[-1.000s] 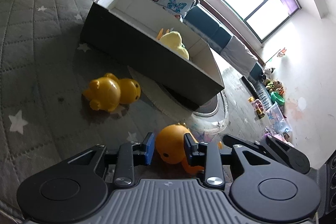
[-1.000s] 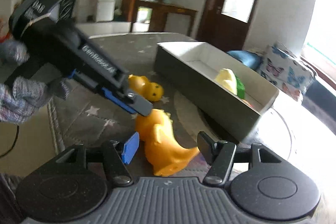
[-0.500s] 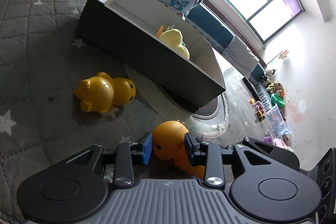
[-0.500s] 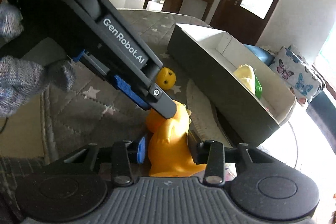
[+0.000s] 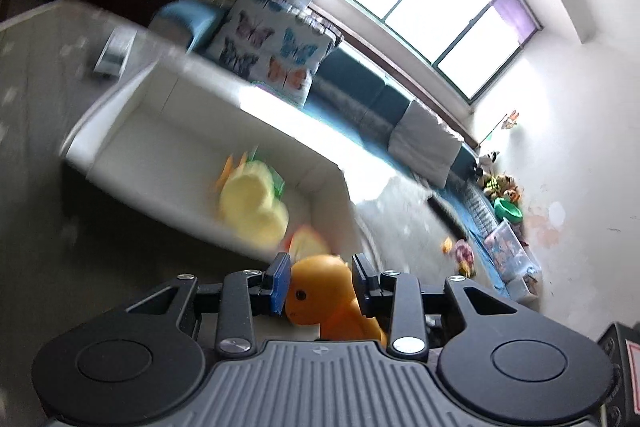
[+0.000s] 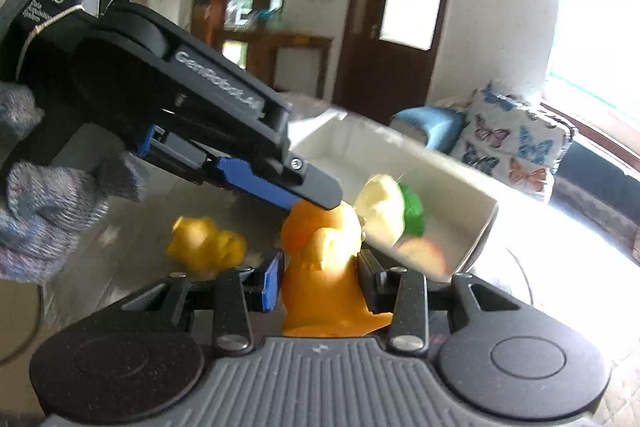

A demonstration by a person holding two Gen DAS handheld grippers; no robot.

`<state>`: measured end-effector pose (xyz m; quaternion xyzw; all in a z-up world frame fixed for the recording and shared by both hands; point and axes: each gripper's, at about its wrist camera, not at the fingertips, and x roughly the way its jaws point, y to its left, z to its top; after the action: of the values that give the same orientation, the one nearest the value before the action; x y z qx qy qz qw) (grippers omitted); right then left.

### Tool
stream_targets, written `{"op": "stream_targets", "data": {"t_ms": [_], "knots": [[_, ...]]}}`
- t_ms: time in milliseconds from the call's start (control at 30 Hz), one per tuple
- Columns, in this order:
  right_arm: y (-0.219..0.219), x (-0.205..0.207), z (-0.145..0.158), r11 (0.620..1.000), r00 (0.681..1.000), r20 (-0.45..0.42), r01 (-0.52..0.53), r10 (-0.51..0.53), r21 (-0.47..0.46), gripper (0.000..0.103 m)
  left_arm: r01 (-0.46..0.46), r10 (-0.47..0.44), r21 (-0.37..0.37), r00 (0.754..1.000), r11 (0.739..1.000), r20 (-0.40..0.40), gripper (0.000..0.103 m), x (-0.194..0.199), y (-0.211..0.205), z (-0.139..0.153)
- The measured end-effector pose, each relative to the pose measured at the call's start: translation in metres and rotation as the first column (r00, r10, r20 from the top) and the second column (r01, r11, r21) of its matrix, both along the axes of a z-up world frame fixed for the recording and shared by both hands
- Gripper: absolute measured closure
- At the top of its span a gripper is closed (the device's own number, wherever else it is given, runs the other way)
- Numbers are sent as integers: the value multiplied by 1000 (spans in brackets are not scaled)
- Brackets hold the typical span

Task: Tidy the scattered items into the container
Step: 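Carry the large duck over the box and open the right gripper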

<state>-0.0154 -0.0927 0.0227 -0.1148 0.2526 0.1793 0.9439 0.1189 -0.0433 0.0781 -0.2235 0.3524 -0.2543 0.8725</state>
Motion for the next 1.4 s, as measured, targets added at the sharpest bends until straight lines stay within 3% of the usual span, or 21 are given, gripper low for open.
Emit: {"op": "stream_targets", "data": {"t_ms": [200, 400, 533, 700, 900, 1000, 1200, 1400], "knots": [[-22, 46, 9, 994, 996, 5, 87, -87, 64, 64, 42, -41, -17, 997, 999, 62, 67, 57, -31, 20], [-37, 90, -3, 977, 983, -35, 182, -179, 115, 65, 20, -19, -22, 999, 1000, 47, 67, 100, -43, 10], [-54, 111, -9, 957, 969, -64, 246, -239, 154, 89, 10, -9, -15, 1000, 1000, 27, 67, 115, -40, -1], [-61, 119, -12, 953, 966, -74, 257, -248, 160, 89, 3, -3, -6, 1000, 1000, -6, 67, 121, -34, -17], [-53, 118, -11, 961, 970, -48, 241, -237, 133, 85, -7, 8, 16, 1000, 1000, -14, 67, 115, -26, -22], [-52, 112, -6, 963, 971, -39, 238, -235, 126, 70, -14, 15, 20, 1000, 1000, -11, 67, 110, -21, -21], [-42, 84, -3, 971, 975, -16, 224, -223, 84, 66, -17, 17, 28, 1000, 999, -5, 67, 88, -11, -17], [-36, 60, 0, 973, 978, 1, 207, -208, 103, 52, -29, 29, 57, 1000, 998, -5, 67, 63, -2, -15]]}}
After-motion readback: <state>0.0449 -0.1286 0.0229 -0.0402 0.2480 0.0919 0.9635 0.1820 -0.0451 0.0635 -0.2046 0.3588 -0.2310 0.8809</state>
